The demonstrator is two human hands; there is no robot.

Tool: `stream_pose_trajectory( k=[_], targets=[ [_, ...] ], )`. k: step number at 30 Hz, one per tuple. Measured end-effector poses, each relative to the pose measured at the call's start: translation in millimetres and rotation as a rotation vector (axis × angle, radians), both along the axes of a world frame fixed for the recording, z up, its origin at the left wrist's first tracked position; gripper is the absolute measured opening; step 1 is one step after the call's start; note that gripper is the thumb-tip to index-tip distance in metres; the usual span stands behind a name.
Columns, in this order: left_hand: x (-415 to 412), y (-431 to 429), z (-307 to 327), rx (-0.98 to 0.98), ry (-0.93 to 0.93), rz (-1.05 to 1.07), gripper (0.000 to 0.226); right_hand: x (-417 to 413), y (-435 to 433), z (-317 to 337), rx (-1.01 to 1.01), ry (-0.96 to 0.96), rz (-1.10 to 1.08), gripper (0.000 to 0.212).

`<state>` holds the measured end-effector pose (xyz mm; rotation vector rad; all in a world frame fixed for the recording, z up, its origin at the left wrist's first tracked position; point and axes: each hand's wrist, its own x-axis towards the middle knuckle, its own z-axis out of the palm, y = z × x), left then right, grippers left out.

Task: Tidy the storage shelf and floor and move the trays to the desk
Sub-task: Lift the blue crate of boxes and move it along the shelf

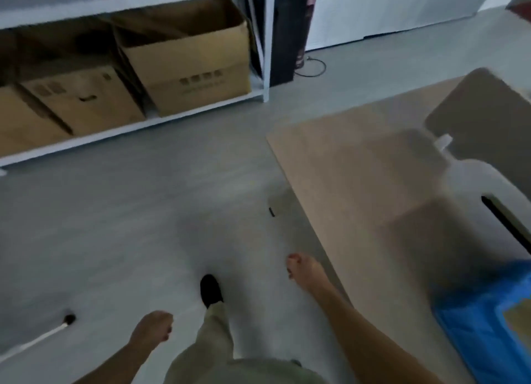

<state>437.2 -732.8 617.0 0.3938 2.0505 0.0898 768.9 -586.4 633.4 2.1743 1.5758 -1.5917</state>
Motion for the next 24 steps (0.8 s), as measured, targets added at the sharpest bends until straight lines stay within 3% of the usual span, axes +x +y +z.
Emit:
stream_pose_trajectory(
  k=[5, 9, 14, 18, 21, 24],
  targets=[
    [-103.8, 20.9, 9.8, -0.089, -0.036, 0.228, 0.011, -95.3, 85.7, -26.4, -0.018, -0.037, 0.089, 0.023],
    [-160.6, 84.5, 22.7, -0.049, -0.047, 0.278, 0.013, -129.5, 135.3, -40.5, -0.091, -0.083, 0.073, 0.017],
    [-186.5, 221.2, 25.6, 0.130, -0.105, 0.205, 0.020, -146.8, 188.7, -33.4, -0.117, -0.172, 0.076, 0.019],
    [-191.6, 360.4, 33.5, 0.297, -0.179, 0.162, 0.012, -126.9, 244.3, -82.3, -0.208, -0.226, 0.039, 0.020],
    [-202.7, 459.5, 37.4, 0.385, -0.193, 0.079, 0.013, -133.4, 313.1, -107.2, -0.217, -0.238, 0.055, 0.021],
    [-223.6, 534.2, 37.1, 0.386, -0.152, 0.056, 0.013, -169.8, 405.0, -84.8, -0.174, -0.216, 0.047, 0.031]
  ],
)
